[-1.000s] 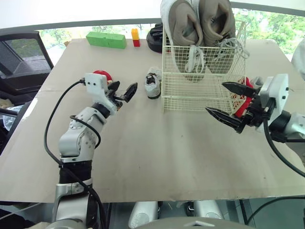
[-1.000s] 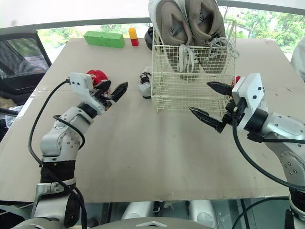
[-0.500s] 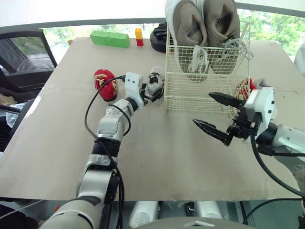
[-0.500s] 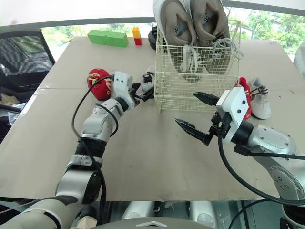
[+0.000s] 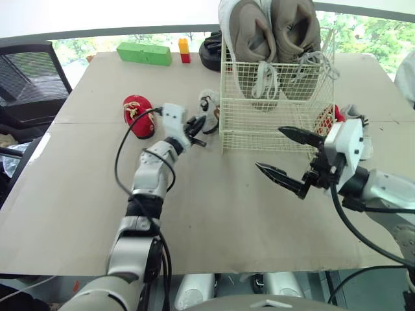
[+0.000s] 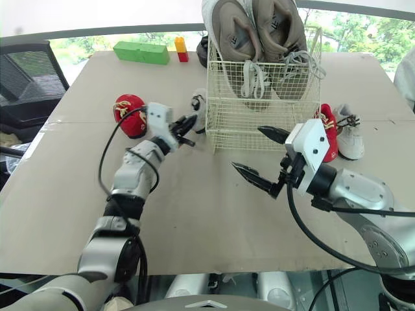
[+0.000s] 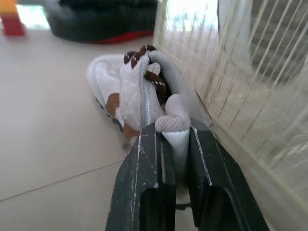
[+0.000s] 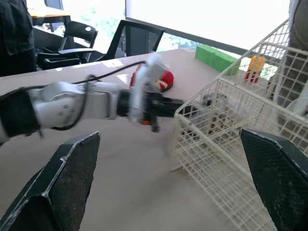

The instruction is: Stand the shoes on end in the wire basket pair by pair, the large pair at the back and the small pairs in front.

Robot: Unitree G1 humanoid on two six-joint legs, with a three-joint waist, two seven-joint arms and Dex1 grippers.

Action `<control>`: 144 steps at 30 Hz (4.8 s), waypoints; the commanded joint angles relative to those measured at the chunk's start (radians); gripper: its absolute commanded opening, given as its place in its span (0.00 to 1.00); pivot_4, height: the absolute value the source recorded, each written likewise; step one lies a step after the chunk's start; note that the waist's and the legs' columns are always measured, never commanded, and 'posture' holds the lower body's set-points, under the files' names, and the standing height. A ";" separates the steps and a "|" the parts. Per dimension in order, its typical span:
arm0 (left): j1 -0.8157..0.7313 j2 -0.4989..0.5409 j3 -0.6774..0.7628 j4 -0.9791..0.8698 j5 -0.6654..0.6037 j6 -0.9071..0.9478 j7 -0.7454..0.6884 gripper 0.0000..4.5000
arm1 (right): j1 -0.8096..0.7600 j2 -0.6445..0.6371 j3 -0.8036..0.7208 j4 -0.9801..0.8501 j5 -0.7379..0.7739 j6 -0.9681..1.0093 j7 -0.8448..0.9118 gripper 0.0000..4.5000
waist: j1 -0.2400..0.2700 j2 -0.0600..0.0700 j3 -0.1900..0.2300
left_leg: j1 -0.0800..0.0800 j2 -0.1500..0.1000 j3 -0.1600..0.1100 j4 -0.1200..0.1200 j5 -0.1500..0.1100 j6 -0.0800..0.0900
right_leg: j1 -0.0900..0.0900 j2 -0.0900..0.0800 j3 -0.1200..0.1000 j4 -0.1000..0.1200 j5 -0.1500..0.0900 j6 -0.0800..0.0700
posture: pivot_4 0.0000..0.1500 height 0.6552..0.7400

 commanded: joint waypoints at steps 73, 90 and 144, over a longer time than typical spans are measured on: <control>-0.574 0.244 -0.239 0.070 -0.325 0.206 -0.520 0.11 | -0.071 0.146 -0.335 -0.166 0.005 0.301 0.065 0.99 | 0.015 0.003 0.000 | 0.000 -0.004 0.005 -0.001 0.001 -0.001 | 0.001 0.004 -0.009 -0.003 0.000 0.000 | 1.00 1.00; -0.916 0.079 -0.315 0.972 0.216 -0.543 -0.800 0.11 | 0.262 -0.047 -0.485 -0.270 0.178 0.105 -0.111 0.99 | 0.004 0.001 0.001 | 0.000 -0.001 0.006 -0.001 -0.003 0.005 | 0.001 0.003 -0.004 -0.002 -0.001 0.001 | 1.00 1.00; -0.099 0.164 -0.220 -0.646 -0.356 0.559 -0.590 0.99 | -0.267 -0.384 0.002 0.780 -0.243 0.365 -0.205 1.00 | 0.006 0.006 0.000 | 0.002 -0.001 0.008 0.009 -0.003 0.005 | 0.005 -0.002 -0.001 0.001 -0.001 0.002 | 1.00 1.00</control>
